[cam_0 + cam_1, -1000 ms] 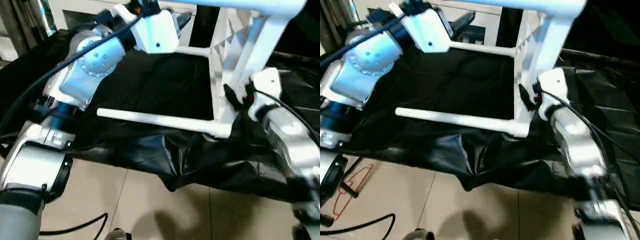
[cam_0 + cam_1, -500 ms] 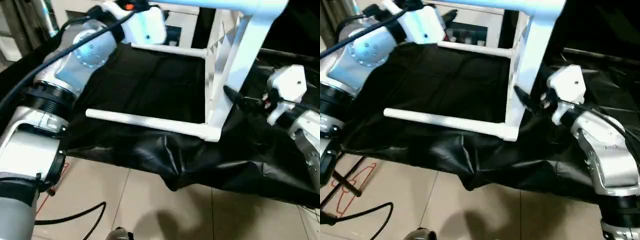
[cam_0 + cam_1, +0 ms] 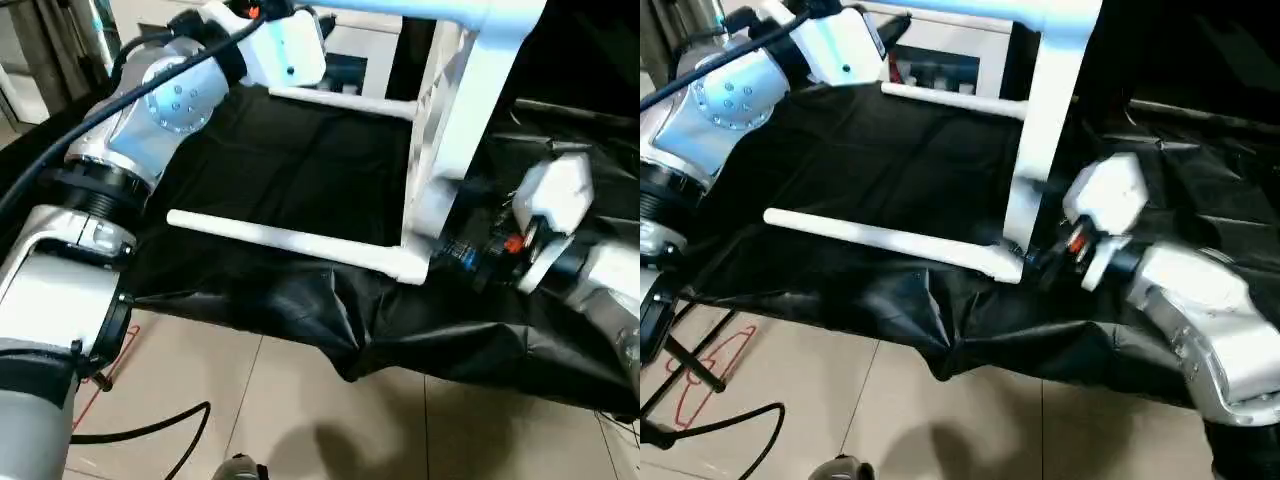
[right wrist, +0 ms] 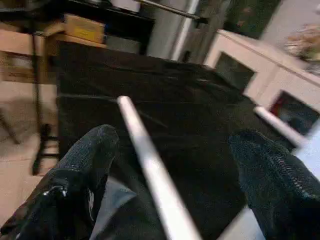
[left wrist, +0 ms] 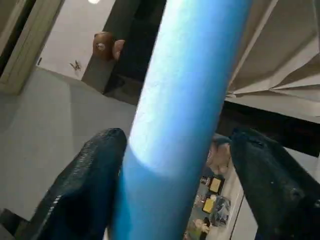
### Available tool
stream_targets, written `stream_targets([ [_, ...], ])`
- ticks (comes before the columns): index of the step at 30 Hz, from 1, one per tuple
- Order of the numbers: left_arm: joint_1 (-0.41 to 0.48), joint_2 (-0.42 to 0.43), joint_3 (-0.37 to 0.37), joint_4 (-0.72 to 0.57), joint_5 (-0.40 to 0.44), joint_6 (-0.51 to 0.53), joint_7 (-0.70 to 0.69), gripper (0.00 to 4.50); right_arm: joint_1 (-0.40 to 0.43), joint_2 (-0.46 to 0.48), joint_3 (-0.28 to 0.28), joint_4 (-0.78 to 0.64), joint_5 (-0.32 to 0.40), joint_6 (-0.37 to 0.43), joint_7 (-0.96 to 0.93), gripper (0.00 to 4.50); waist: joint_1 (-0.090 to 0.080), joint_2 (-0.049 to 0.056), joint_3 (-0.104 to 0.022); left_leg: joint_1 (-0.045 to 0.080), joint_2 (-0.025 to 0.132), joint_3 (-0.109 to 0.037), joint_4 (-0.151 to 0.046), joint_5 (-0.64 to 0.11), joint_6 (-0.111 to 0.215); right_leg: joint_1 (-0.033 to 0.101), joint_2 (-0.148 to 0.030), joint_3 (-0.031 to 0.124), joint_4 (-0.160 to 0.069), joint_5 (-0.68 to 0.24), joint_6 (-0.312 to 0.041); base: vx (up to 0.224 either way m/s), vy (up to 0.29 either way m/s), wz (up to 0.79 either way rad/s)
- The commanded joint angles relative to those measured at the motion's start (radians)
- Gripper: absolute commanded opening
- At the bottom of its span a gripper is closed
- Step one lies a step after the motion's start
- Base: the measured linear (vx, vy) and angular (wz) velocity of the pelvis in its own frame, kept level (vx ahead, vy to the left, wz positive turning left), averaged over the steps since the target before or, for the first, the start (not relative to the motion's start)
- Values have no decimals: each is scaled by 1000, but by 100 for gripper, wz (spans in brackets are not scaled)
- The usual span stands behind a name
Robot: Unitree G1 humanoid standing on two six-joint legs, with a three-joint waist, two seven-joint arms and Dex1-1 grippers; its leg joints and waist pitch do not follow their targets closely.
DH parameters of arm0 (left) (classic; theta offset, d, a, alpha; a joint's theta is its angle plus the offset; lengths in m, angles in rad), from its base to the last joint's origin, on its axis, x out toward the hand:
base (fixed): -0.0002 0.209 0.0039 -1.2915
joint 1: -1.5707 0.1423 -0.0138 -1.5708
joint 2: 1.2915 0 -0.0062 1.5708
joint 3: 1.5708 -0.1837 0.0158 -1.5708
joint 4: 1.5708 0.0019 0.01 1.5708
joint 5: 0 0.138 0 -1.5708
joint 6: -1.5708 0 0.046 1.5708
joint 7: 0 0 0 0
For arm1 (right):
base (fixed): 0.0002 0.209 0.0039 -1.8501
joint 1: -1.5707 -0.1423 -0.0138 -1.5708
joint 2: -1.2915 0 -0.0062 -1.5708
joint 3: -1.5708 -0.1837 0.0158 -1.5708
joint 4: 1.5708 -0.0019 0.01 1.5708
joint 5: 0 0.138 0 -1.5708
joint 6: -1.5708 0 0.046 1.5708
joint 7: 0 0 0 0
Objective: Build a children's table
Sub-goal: Flip table
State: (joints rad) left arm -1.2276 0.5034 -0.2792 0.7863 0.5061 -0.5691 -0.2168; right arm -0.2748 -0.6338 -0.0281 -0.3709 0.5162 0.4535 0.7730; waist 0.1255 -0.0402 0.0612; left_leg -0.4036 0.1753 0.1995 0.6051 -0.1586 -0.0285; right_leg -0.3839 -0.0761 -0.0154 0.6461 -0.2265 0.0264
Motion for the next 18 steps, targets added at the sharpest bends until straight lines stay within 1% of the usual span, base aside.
stream_targets([
  [1, -8, -3, -12, 29, 6, 8, -27, 327, 1, -18, -1, -22, 22, 25, 12, 394, 7, 3, -66, 41, 57, -37, -71, -258, -20, 23, -69, 27, -82, -99, -200, 0, 0, 0],
  [2, -14, -2, -17, 38, 12, 10, -28, 327, 3, -19, -7, -29, 28, 35, 8, 394, 8, 2, -66, 43, 57, -37, -72, -268, -29, 22, -70, 27, -84, -119, -193, 0, 0, 0],
  [3, -17, -2, -19, 45, 11, 12, -32, 318, 2, -20, -8, -29, 30, 40, 10, 394, 8, 2, -65, 43, 57, -38, -73, -271, -32, 22, -70, 27, -84, -125, -190, 0, 0, 0],
  [4, -20, -2, -21, 52, 12, 16, -37, 310, 3, -21, -6, -30, 31, 43, 10, 394, 10, 4, -65, 44, 56, -38, -73, -280, -38, 20, -71, 28, -86, -137, -184, 0, 0, 0],
  [6, -26, -2, -22, 63, 15, 23, -37, 303, -6, -11, 5, -18, 9, 37, -7, 394, 13, 4, -66, 43, 56, -39, -74, -285, -45, 19, -72, 28, -87, -146, -177, 0, 0, 0],
  [7, -30, -4, -23, 70, 14, 28, -40, 284, -13, -4, 11, -9, -2, 35, -14, 394, 15, 4, -66, 44, 57, -39, -74, -285, -49, 18, -71, 28, -86, -142, -174, 0, 0, 0],
  [8, -33, -4, -23, 74, 15, 31, -41, 284, -19, 3, 16, -2, -10, 30, -21, 394, 16, 4, -66, 44, 56, -39, -74, -283, -50, 18, -71, 28, -86, -138, -174, 0, 0, 0],
  [9, -37, -5, -22, 80, 13, 37, -43, 276, -31, 20, 28, 12, -32, 22, -39, 394, 16, 4, -66, 43, 56, -40, -74, -282, -51, 17, -71, 27, -85, -133, -175, 0, 0, 0],
  [10, -42, -8, -20, 85, 9, 44, -50, 267, -45, 40, 39, 29, -55, 11, -62, 394, 12, 4, -67, 41, 54, -40, -74, -276, -57, 16, -70, 27, -83, -131, -176, 0, 0, 0],
  [11, -50, -11, -18, 94, 3, 54, -61, 255, -65, 74, 56, 51, -81, -7, -95, 394, 11, 4, -68, 41, 53, -40, -74, -273, -62, 15, -71, 26, -83, -135, -176, 0, 0, 0],
  [12, -50, -11, -18, 94, 3, 54, -61, 255, -65, 74, 56, 51, -81, -7, -95, 394, 11, 4, -68, 42, 53, -39, -75, -275, -64, 14, -70, 26, -84, -138, -176, 0, 0, 0],
  [13, -62, -16, -17, 108, -2, 64, -72, 250, -89, 119, 67, 79, -95, -12, -141, 394, 13, 5, -68, 45, 54, -40, -75, -282, -68, 12, -71, 27, -84, -141, -177, 0, 0, 0],
  [15, -70, -21, -16, 120, -8, 70, -88, 234, -101, 145, 73, 97, -101, -15, -167, 394, 13, 5, -68, 45, 53, -39, -76, -286, -73, 12, -71, 27, -84, -143, -177, 0, 0, 0],
  [16, -80, -29, -14, 137, -22, 84, -117, 227, -107, 193, 91, 122, -114, -42, -193, 394, 14, 4, -67, 47, 55, -39, -77, -296, -75, 10, -72, 28, -85, -146, -176, 0, 0, 0],
  [17, -84, -37, -5, 146, -38, 100, -133, 224, -105, 212, 102, 130, -117, -54, -195, 394, 13, 5, -68, 45, 54, -39, -79, -301, -79, 9, -72, 27, -84, -143, -177, 0, 0, 0],
  [18, -84, -38, -4, 147, -40, 101, -134, 223, -104, 213, 103, 131, -117, -55, -195, 394, 15, 5, -69, 47, 54, -38, -78, -302, -79, 9, -71, 27, -83, -138, -178, 0, 0, 0],
])
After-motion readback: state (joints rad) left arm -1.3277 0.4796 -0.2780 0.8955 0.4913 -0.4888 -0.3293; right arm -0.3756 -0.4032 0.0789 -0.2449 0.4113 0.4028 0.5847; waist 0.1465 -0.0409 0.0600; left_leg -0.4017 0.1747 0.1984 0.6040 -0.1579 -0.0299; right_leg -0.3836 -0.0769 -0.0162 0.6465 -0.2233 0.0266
